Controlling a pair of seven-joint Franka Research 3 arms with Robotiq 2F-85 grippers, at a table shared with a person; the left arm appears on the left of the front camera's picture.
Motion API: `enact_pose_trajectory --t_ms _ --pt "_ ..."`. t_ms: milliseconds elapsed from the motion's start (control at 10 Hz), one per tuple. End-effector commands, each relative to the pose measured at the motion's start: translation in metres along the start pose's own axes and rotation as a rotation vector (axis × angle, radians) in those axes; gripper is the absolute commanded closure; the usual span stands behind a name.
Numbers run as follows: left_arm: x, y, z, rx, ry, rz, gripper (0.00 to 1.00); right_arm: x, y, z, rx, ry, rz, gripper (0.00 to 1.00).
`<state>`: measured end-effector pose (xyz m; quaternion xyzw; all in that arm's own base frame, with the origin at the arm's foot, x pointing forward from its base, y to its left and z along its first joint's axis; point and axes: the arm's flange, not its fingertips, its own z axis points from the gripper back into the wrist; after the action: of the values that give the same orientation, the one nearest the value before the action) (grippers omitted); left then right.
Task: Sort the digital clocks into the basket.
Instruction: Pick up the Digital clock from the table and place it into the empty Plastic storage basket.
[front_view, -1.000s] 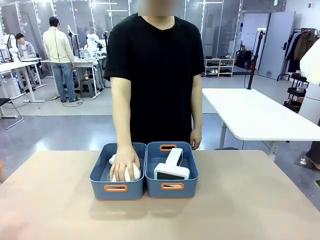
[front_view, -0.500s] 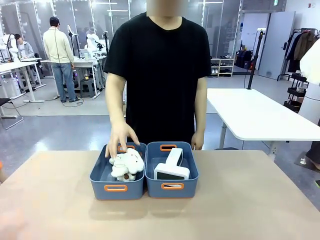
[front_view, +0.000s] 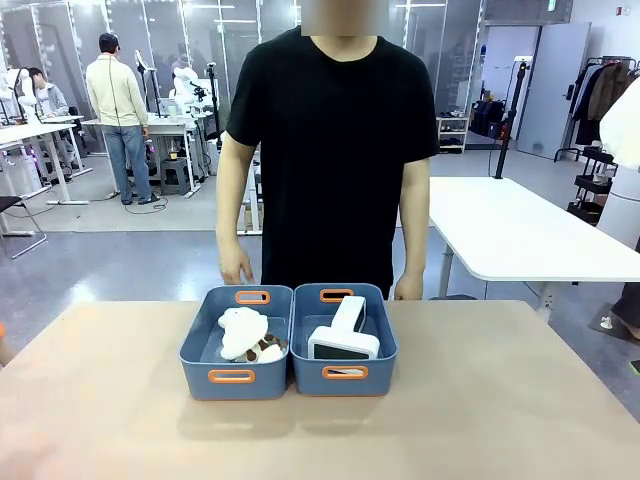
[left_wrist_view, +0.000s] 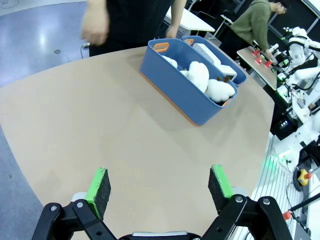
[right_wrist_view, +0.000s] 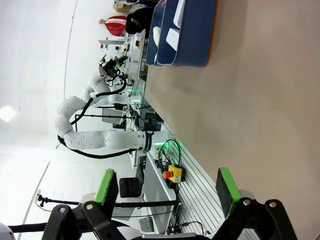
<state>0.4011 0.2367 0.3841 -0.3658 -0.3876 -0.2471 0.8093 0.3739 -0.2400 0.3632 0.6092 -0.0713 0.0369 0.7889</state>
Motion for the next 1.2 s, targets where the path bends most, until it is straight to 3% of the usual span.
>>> enact_pose_trajectory --t_ms 0,1100 --pt "0.0027 -0.0027 0.0013 0.007 0.013 0.015 0.00 -0.0025 0.0032 -0.0039 -0.020 0.001 -0.028 0.00" --pt "0.0027 -0.0027 0.0013 0.007 0.013 0.015 0.00 -0.0025 0.0032 -0.0039 -0.020 0.001 -0.028 0.00"
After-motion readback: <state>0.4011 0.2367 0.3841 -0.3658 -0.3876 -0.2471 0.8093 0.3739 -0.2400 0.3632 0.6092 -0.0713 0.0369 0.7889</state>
